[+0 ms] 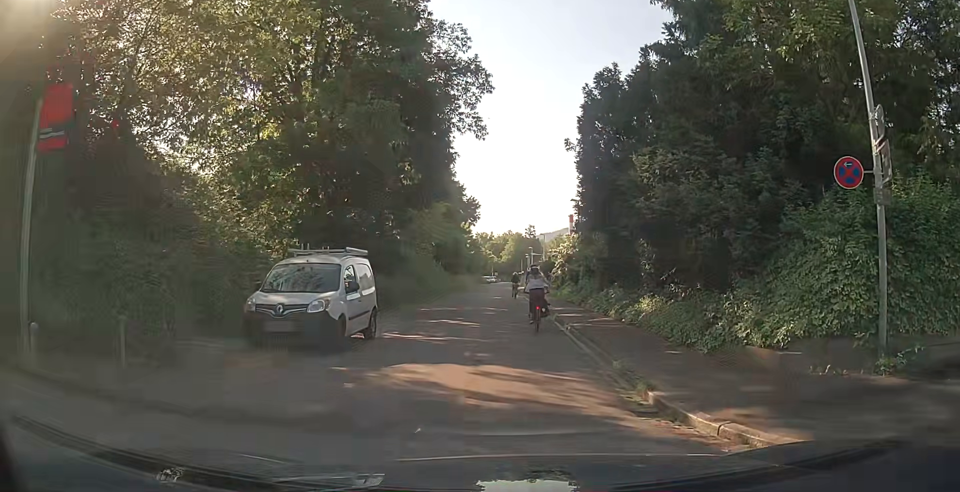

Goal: Follow the waypoints while adhering to traffic rules and regulations

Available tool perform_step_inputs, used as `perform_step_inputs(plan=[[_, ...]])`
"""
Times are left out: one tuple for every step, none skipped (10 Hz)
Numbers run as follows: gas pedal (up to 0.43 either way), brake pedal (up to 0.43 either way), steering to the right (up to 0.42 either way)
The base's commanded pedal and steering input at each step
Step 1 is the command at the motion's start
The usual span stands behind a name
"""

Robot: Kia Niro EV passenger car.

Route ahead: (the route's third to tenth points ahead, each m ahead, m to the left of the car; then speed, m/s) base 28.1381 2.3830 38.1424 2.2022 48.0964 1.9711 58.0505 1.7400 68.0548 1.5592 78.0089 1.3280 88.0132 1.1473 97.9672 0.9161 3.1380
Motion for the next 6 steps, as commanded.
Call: perform_step_inputs(plan=[[0.138,0.0,-0.007],[0.138,0.0,-0.005],[0.138,0.0,-0.003],[0.138,0.0,0.0],[0.138,0.0,0.002],[0.138,0.0,0.003]])
